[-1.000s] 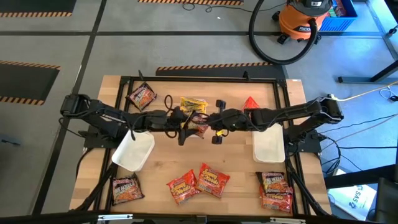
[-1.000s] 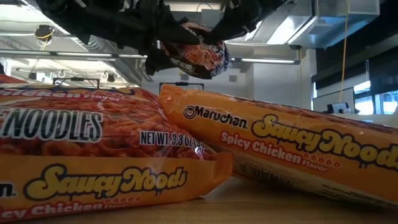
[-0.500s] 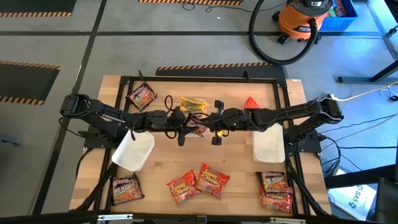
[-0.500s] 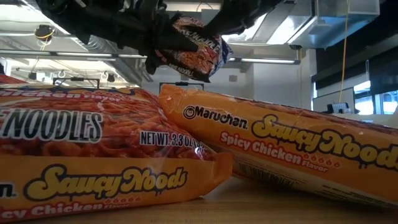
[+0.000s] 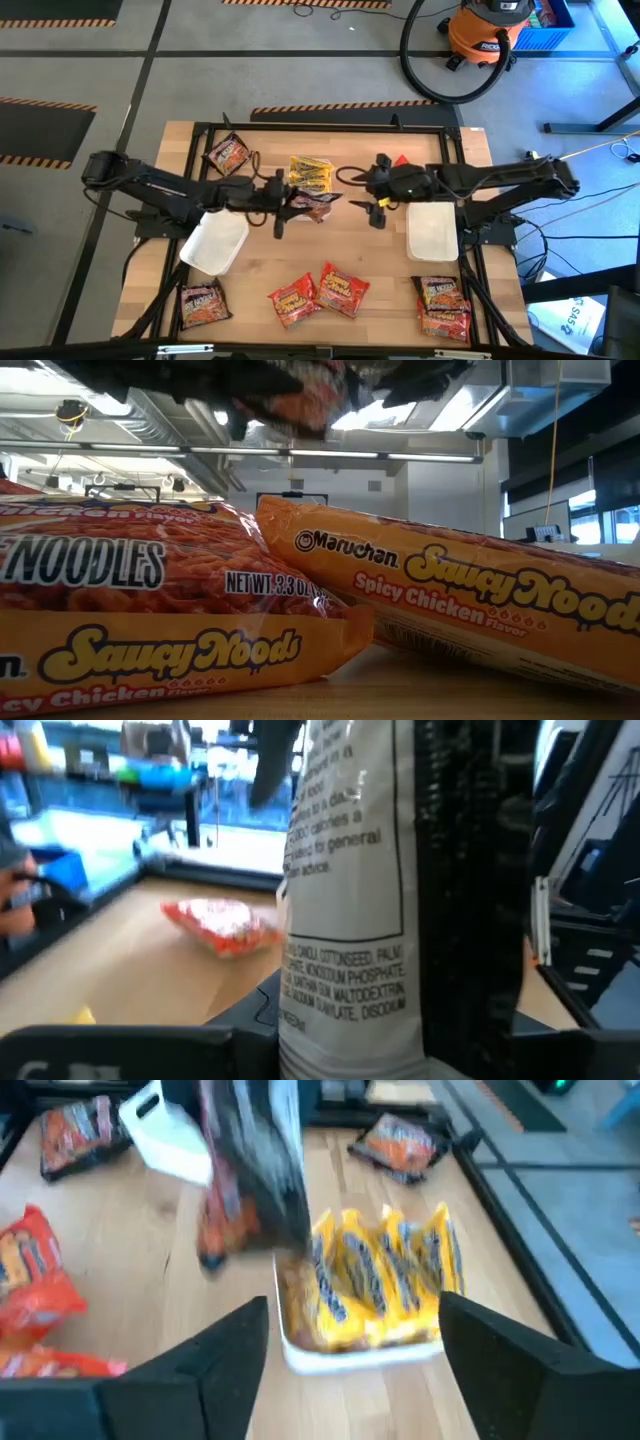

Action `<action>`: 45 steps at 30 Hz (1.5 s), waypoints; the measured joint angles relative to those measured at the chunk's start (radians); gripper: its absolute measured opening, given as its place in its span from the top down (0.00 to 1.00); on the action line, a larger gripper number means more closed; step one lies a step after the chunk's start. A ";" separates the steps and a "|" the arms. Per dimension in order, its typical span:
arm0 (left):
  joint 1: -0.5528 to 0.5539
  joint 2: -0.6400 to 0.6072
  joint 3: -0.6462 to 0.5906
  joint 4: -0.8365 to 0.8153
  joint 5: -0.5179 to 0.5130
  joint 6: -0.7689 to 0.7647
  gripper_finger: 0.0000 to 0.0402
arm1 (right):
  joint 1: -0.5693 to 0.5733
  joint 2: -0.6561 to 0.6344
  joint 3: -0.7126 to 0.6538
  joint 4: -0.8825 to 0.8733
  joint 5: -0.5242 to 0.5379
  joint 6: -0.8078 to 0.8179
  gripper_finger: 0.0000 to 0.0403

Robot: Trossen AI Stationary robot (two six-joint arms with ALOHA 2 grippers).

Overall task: Sort Maruchan noodles
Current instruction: Put the middle top black noodle pack into the left white bin

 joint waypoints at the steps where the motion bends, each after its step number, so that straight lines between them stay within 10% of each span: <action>1: -0.008 -0.019 -0.003 0.002 -0.001 0.020 0.70 | 0.000 -0.009 -0.023 0.026 -0.008 0.003 0.32; 15: -0.041 -0.036 -0.092 0.308 0.007 0.196 0.69 | -0.013 0.191 -0.350 1.134 -0.167 0.020 0.31; 31: -0.041 -0.005 -0.091 0.387 -0.001 0.228 0.69 | -0.013 0.369 -0.170 1.165 -0.249 0.005 0.34; 45: -0.041 -0.009 -0.090 0.358 -0.002 0.150 0.63 | -0.013 0.368 -0.169 1.148 -0.224 -0.074 0.89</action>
